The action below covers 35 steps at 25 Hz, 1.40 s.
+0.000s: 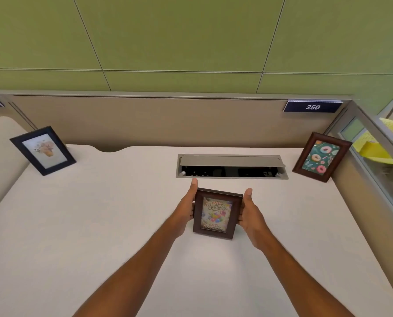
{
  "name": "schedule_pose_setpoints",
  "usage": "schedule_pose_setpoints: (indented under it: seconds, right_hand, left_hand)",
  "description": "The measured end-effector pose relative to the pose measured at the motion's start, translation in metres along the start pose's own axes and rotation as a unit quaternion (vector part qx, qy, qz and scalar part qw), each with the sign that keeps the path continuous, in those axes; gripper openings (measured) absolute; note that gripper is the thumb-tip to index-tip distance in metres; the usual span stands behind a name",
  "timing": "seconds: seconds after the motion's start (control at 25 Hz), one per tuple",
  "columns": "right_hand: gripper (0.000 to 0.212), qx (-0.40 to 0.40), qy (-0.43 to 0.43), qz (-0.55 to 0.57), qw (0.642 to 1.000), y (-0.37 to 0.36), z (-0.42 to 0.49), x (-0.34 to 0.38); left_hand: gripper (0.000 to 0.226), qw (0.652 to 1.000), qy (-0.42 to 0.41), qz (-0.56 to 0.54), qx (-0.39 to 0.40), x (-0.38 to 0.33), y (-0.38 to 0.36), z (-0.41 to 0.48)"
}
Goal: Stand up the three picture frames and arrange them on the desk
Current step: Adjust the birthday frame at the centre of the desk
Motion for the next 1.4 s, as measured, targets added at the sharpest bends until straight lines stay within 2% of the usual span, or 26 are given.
schedule_pose_setpoints:
  seconds: [0.08, 0.24, 0.4, 0.64, 0.76, 0.84, 0.96, 1.4]
  right_hand:
    - [0.067, 0.017, 0.003, -0.013, 1.000, -0.014, 0.001, 0.010]
    - [0.066, 0.038, 0.024, -0.055, 0.997, -0.054, 0.007, 0.039]
    - [0.066, 0.045, 0.048, -0.072, 0.995, -0.101, 0.024, 0.069]
    - [0.071, 0.079, 0.073, -0.064, 0.992, -0.167, 0.056, 0.120]
    - [0.062, 0.084, 0.076, -0.057, 0.992, -0.196, 0.077, 0.143]
    - [0.066, 0.085, 0.076, -0.053, 0.992, -0.214, 0.093, 0.157]
    - [0.072, 0.083, 0.077, -0.058, 0.992, -0.236, 0.118, 0.174]
    - [0.068, 0.097, 0.056, -0.081, 0.990, -0.273, 0.194, 0.192]
  left_hand:
    - [0.083, 1.000, -0.007, -0.009, -0.008, -0.008, 0.012, 0.000]
    - [0.100, 0.999, -0.022, -0.017, -0.030, -0.030, 0.048, 0.003]
    - [0.075, 0.998, -0.033, -0.011, -0.050, -0.057, 0.091, 0.012]
    - [0.074, 0.994, -0.070, -0.017, -0.085, -0.103, 0.152, 0.044]
    - [0.064, 0.990, -0.091, -0.022, -0.103, -0.123, 0.176, 0.065]
    - [0.059, 0.988, -0.102, -0.027, -0.113, -0.133, 0.193, 0.083]
    - [0.056, 0.986, -0.105, -0.037, -0.128, -0.140, 0.214, 0.110]
    - [0.060, 0.986, -0.074, -0.050, -0.140, -0.135, 0.245, 0.186]
Point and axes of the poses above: each hand's wrist, its own z-axis towards the middle knuckle, its own y-axis out of the back of the hand, x = y × z, the point moved 6 cm from there along z, towards the middle knuckle, and after that the axes turned 9 degrees about -y, right-handed, at the moved point
